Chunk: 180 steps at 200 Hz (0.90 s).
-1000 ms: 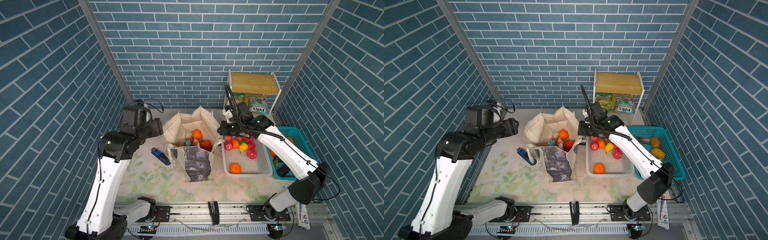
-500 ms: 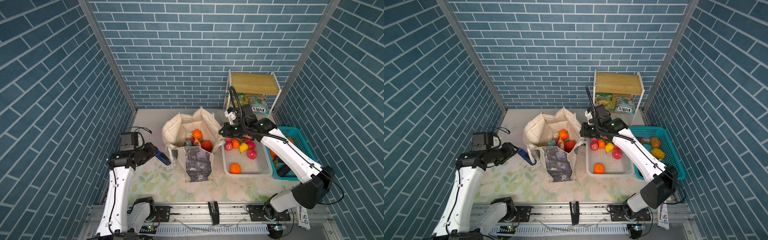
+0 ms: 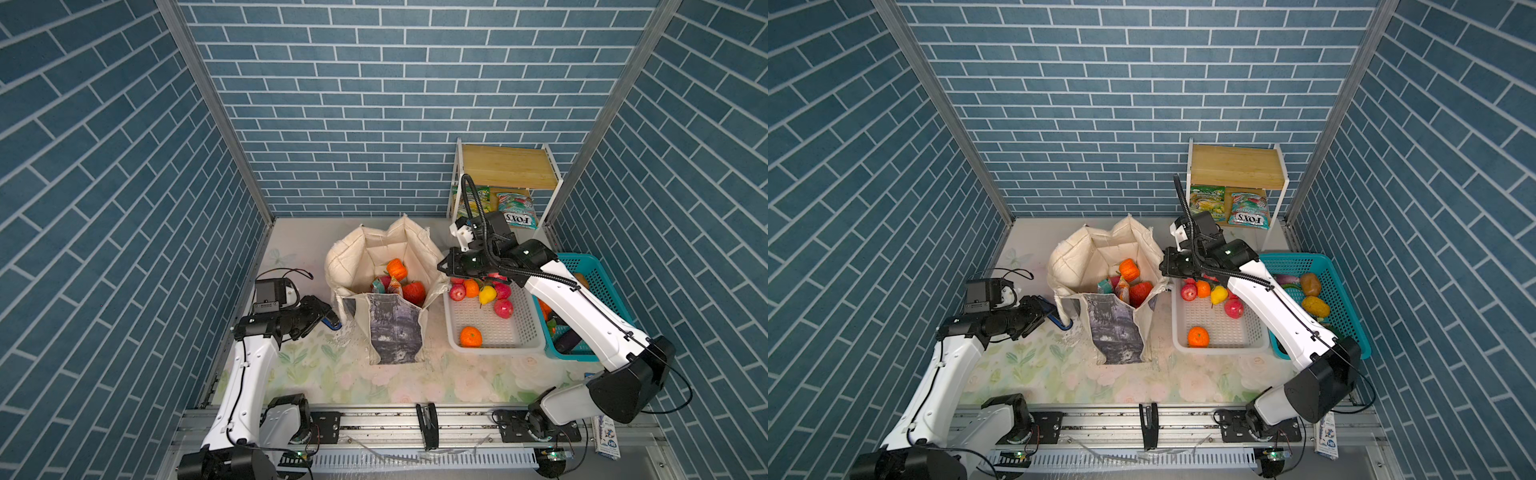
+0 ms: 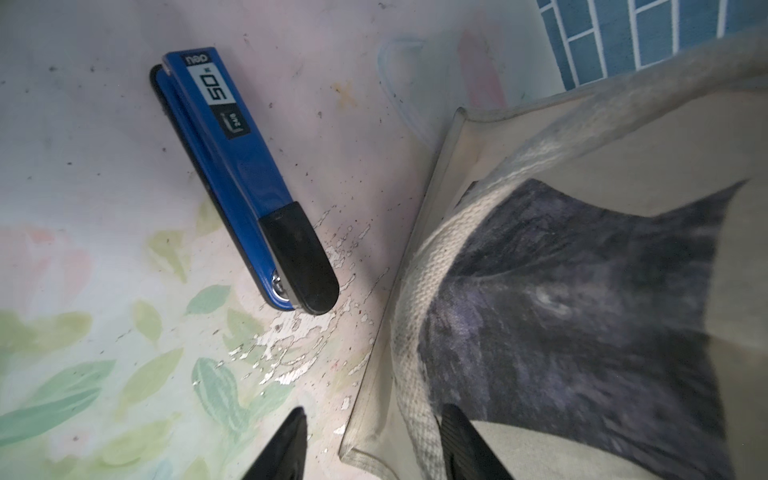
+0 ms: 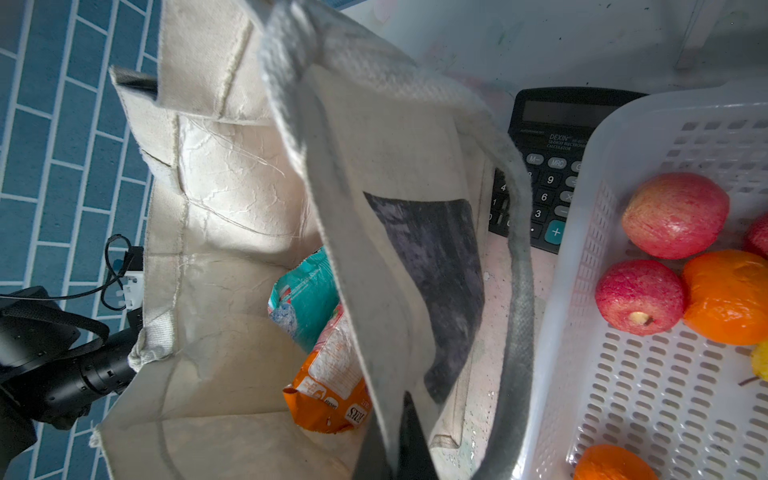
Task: Place the food into the grocery bag and tie it
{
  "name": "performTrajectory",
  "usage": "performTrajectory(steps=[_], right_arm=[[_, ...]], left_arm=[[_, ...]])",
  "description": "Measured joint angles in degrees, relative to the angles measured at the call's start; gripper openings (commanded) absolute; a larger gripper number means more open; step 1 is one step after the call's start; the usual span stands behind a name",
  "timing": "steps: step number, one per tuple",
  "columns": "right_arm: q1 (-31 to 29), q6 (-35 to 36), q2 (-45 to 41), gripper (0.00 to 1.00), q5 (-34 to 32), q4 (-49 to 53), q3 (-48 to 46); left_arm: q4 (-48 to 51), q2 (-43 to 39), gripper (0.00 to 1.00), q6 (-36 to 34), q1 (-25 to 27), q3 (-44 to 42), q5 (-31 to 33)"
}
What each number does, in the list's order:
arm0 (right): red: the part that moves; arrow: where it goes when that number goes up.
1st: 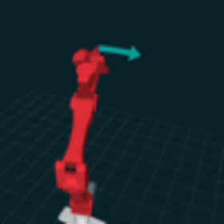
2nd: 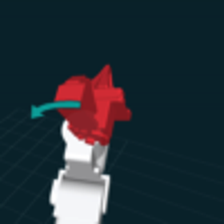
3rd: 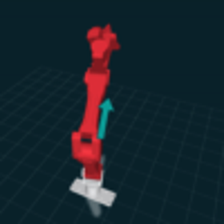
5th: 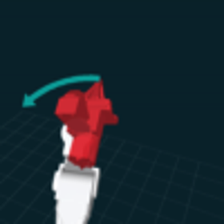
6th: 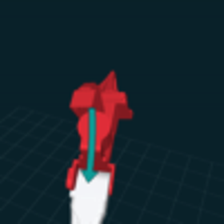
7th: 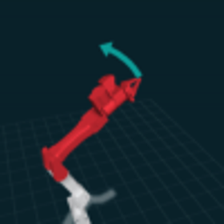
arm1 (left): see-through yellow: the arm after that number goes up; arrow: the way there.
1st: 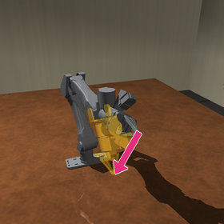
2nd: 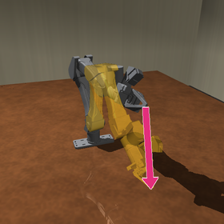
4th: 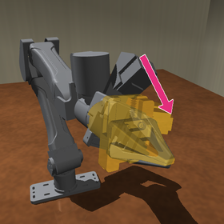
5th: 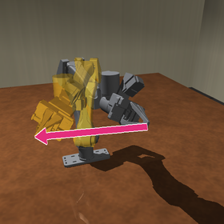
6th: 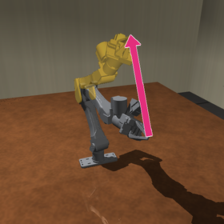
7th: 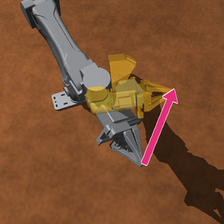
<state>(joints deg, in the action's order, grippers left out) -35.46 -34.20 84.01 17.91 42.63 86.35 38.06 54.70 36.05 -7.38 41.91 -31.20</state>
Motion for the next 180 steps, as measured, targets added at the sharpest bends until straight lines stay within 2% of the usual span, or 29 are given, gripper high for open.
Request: performTrajectory(steps=[68,180], right_arm=[[0.0,0.0,0.0,0.0,0.3,-0.1,0.0],[0.1,0.0,0.1,0.0,0.3,-0.1,0.0]], left_arm=[[-6.8,5.3,0.53,1.1,0.7,-0.5,-2.3],[-12.3,9.5,0.39,2.0,3.1,-2.3,-2.6]])
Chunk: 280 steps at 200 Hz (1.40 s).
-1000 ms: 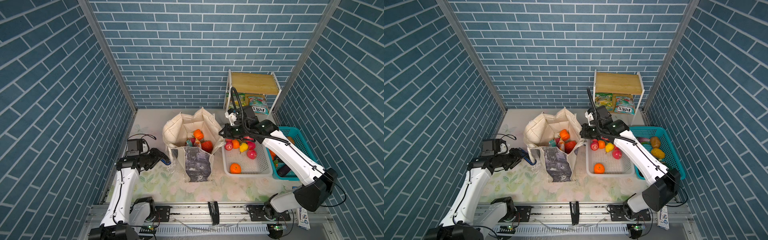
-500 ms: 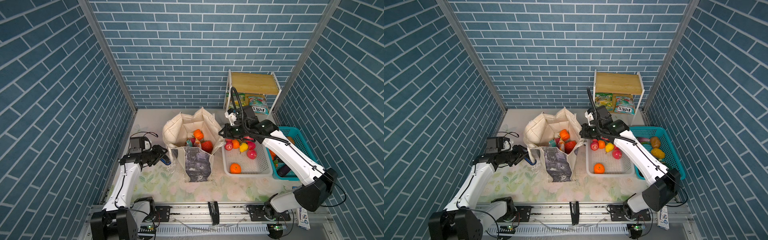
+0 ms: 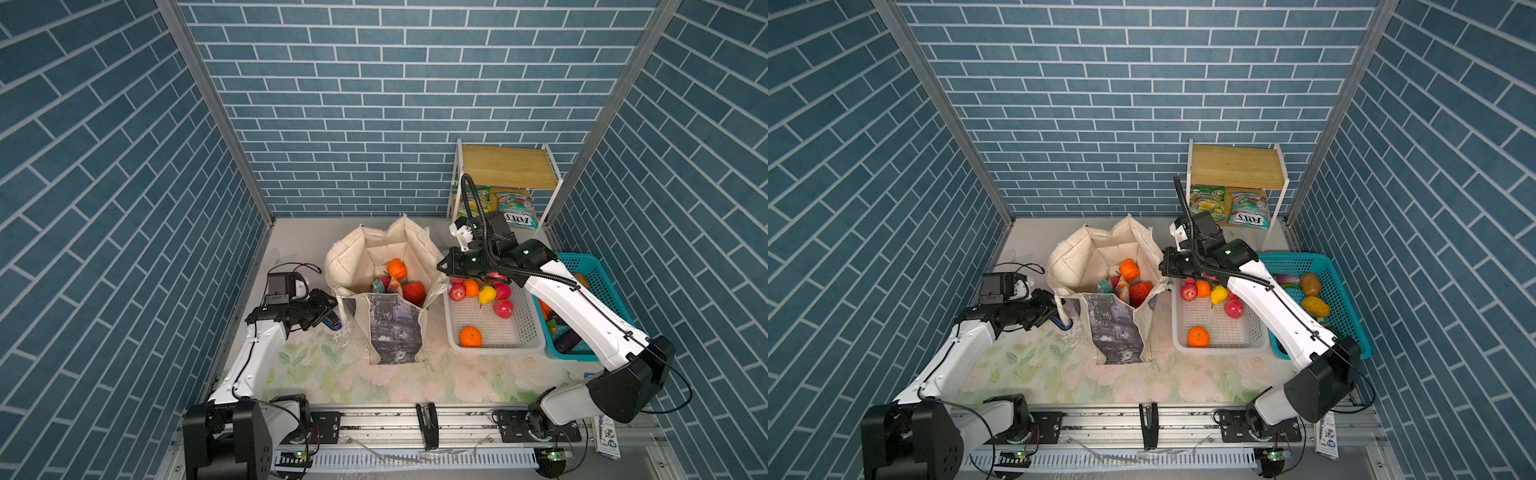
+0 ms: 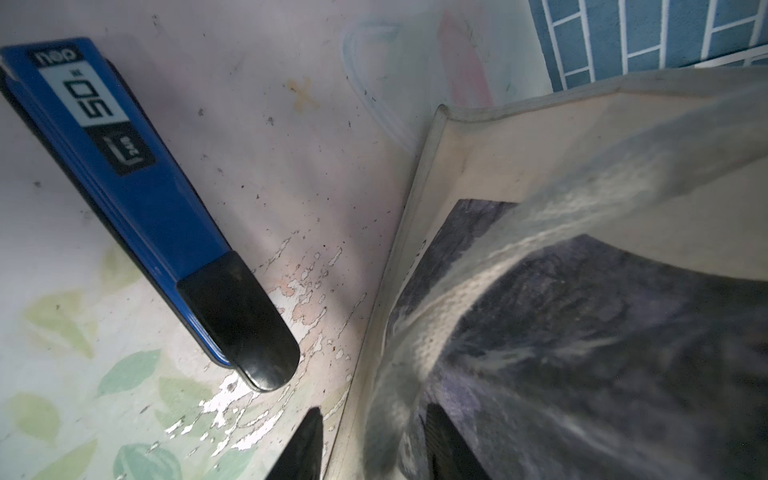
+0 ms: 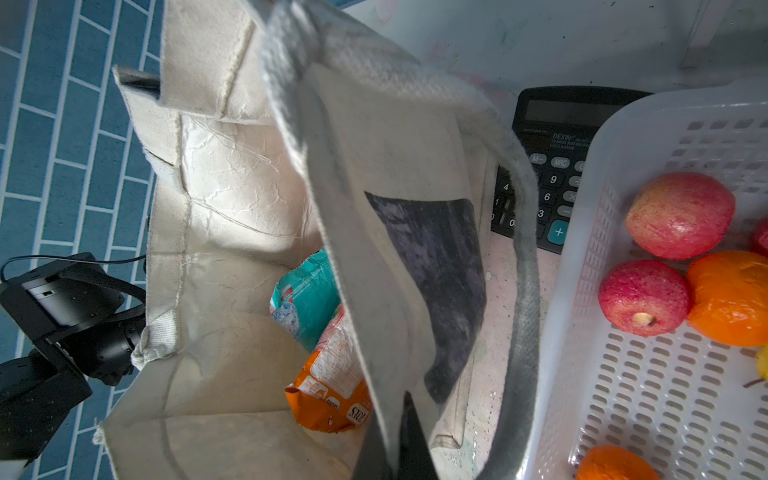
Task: Place the food into the grocery bag and tie it
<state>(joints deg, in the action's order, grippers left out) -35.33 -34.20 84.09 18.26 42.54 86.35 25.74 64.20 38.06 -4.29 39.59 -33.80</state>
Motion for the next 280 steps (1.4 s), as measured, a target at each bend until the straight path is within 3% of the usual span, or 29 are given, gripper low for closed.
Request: performTrajectory(steps=[45,117,167,208,247,280], right_arm=[[0.0,0.0,0.0,0.0,0.0,0.0,0.0],[0.0,0.0,0.1,0.0,0.0,0.0,0.0],[0.0,0.0,0.2,0.0,0.0,0.0,0.0],[0.0,0.0,0.2,0.0,0.0,0.0,0.0],[0.0,-0.1,0.2,0.0,0.3,0.0,0.0],[0.0,-0.4,0.3,0.0,0.8,-0.2,0.1]], left_arm=[[-0.1,1.0,0.31,0.0,0.2,-0.8,0.0],[1.9,-0.4,0.04,-0.9,0.2,0.2,0.7],[10.9,-7.7,0.03,-1.8,-1.3,11.5,6.2],[14.8,-10.6,0.03,-1.5,-2.3,25.4,10.5],[14.6,-8.8,0.05,-0.7,-2.3,34.1,9.7],[12.1,-5.9,0.05,1.6,-2.3,35.4,6.5]])
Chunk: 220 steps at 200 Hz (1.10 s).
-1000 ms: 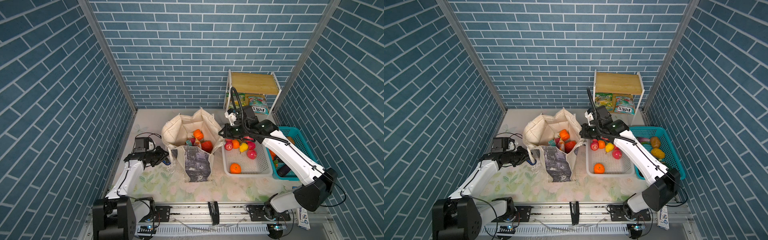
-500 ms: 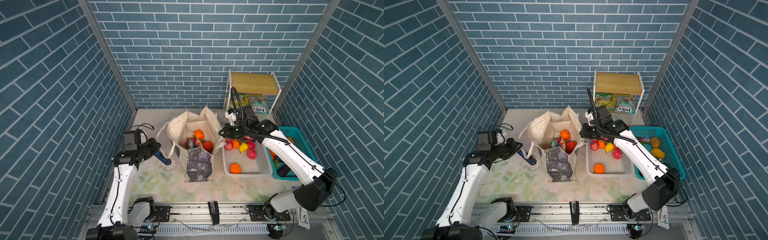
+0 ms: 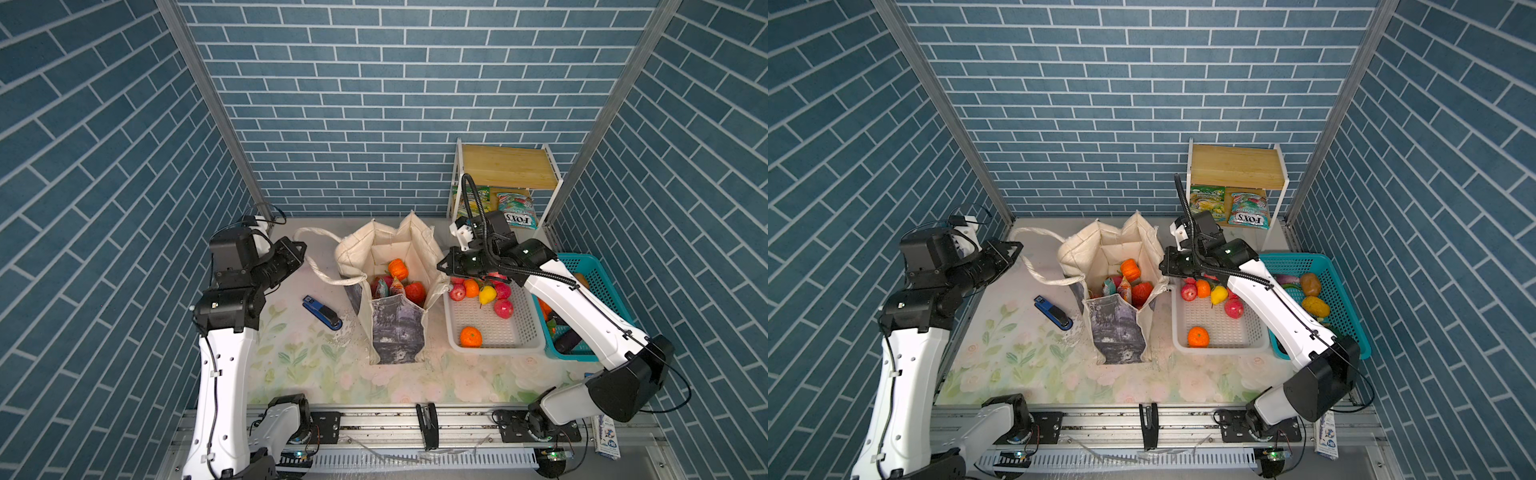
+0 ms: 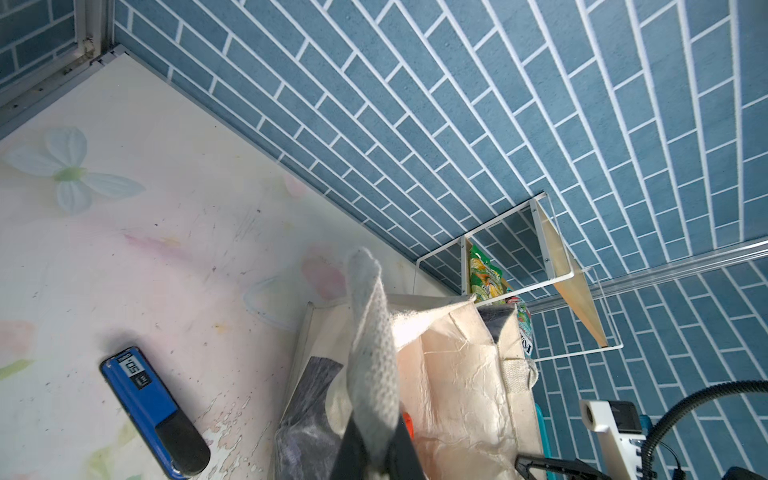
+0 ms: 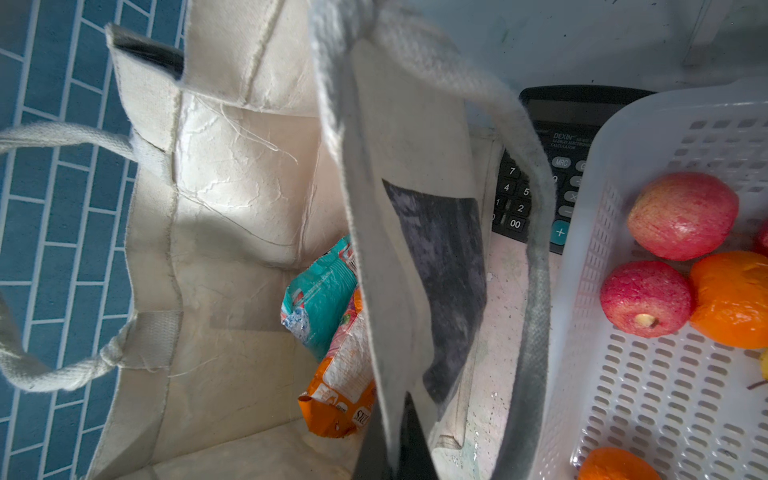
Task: Place the food into the grocery bag and tie it
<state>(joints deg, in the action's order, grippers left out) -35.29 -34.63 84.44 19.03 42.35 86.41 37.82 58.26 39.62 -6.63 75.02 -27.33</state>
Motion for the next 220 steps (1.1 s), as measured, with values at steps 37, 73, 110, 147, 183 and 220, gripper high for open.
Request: performTrajectory(steps=[37,73,110,147,183,220], right_arm=[[0.0,-0.2,0.0,0.11,0.2,0.0,0.3],[0.0,-1.1,0.0,0.3,-0.2,0.1,3.2],[0.1,-0.9,0.0,0.42,-2.0,0.7,7.5],[1.6,-1.0,-1.8,0.47,-4.1,1.8,8.8],[6.9,-2.8,-7.3,0.47,-4.9,1.2,3.5],[11.4,-6.8,-10.7,0.47,-4.9,0.0,-4.5]], left_arm=[[-3.6,2.5,0.05,2.7,0.0,0.2,-4.0],[-4.7,3.8,0.05,4.0,-0.1,2.9,-7.0],[-5.7,4.5,0.05,4.6,-0.1,4.7,-8.9],[-5.7,5.7,0.04,4.7,-0.1,4.7,-9.9],[-5.7,6.1,0.03,4.7,-0.7,4.8,-10.3],[-4.7,5.7,0.03,4.3,-4.9,4.8,-11.1]])
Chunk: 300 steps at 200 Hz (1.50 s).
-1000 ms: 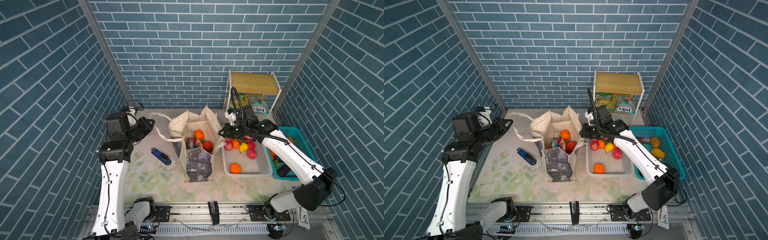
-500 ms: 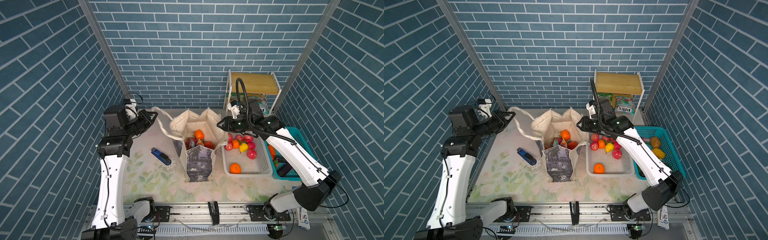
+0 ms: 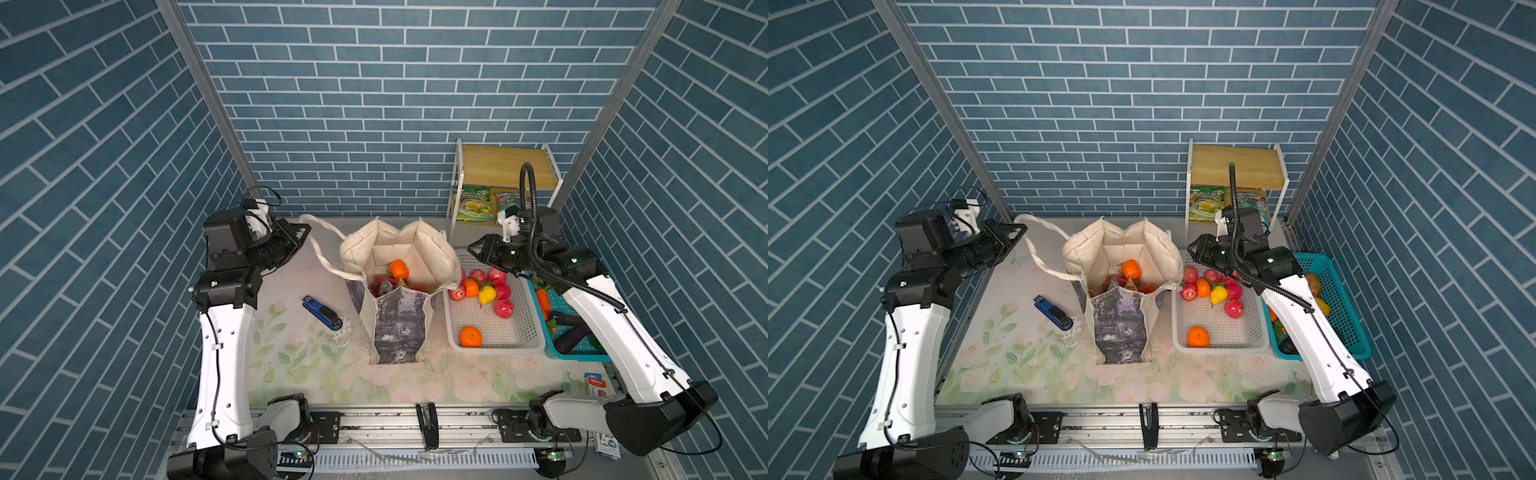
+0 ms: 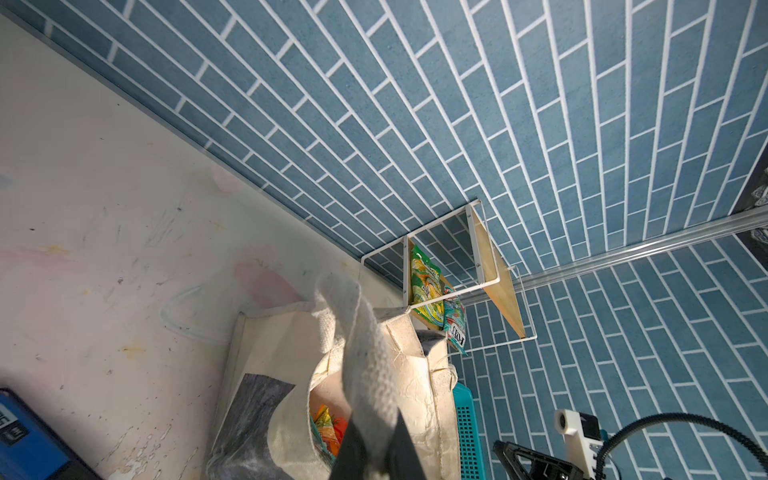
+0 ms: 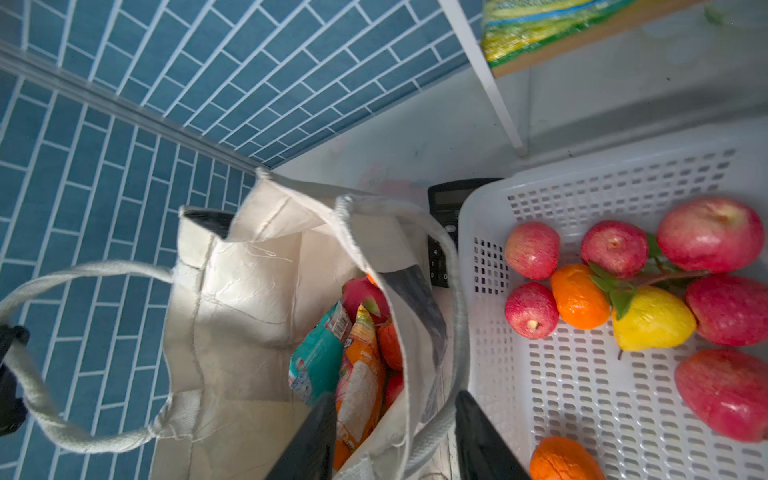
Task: Place the food into the grocery bag and tie it
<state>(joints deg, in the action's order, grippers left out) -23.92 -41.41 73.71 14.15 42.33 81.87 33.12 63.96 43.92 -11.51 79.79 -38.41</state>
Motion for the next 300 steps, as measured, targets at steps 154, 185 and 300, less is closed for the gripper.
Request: performTrajectory(steps=[154,185,300], right_arm=[[2.3,-20.8,7.8,0.48,11.7,-21.5,-18.1],[2.1,-22.9,9.9,0.48,12.7,-24.2,-19.6],[-1.4,-26.4,16.8,0.43,14.3,-30.1,-19.9]], left_arm=[[2.6,-0.6,0.03,-1.5,-8.2,0.0,-5.4],[2.6,-0.6,0.03,-1.5,-8.2,0.0,-5.6],[2.2,-0.6,0.03,-1.5,-8.3,0.0,-5.8]])
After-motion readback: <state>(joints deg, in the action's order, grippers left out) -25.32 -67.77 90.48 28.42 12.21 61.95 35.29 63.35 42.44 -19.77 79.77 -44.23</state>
